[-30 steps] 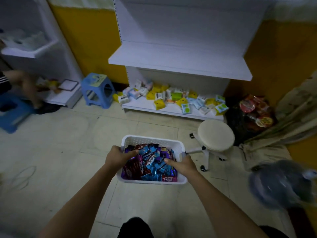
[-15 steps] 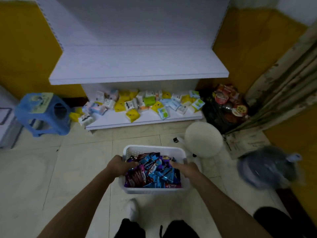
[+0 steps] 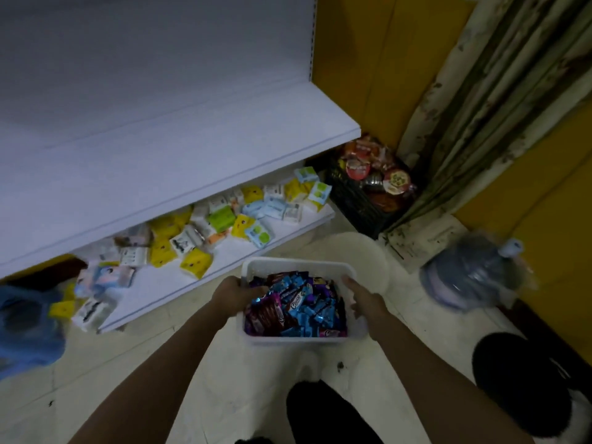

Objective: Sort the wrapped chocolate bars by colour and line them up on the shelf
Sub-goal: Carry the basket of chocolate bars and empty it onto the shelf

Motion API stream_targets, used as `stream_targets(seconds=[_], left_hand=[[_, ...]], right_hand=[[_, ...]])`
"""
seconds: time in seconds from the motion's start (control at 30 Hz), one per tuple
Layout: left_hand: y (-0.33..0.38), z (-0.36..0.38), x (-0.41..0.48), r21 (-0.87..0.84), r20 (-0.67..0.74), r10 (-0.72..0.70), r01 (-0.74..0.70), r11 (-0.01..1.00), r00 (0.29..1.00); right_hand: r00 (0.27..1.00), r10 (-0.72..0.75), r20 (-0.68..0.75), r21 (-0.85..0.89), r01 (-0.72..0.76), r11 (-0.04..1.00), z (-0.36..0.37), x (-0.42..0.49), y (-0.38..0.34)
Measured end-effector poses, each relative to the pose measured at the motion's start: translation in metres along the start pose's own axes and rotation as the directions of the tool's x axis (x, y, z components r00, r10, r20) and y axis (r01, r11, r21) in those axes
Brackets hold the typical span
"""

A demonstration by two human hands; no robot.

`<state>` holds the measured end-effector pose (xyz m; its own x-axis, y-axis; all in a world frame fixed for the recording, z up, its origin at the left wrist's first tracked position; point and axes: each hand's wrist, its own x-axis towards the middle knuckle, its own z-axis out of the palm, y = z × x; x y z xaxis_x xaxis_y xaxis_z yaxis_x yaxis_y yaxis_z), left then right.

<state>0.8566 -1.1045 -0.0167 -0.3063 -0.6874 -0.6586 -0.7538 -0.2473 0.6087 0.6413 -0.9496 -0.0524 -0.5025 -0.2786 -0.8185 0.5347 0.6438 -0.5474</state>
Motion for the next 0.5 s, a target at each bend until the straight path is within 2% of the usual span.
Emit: stream_targets(seconds=[0.13,0.27,0.37,0.5], left_hand=[[0.089,-0.031,0.037,-0.072,-0.006,0.108,-0.108,0.992,0.994],[0.158,-0.067,0.064,-0.184,-0.112,0.215,-0.233,0.955,0.97],[0.194,-0.094,0.089,-0.187,-0.167,0.216,-0.246,0.951,0.962],[0.225,-0.126,0.131,-0.209,-0.153,0.197,-0.226,0.951,0.968]], right_hand=[[0.994,-0.107,-0.01,0.095,0.107,0.99,0.004,0.027,-0.095],[0.963,-0.263,0.059,0.139,0.253,0.957,0.016,0.04,-0.186],[0.945,-0.321,0.067,0.146,0.309,0.94,0.028,0.052,-0.246],[0.927,-0.366,0.086,0.124,0.354,0.927,0.054,0.064,-0.314]])
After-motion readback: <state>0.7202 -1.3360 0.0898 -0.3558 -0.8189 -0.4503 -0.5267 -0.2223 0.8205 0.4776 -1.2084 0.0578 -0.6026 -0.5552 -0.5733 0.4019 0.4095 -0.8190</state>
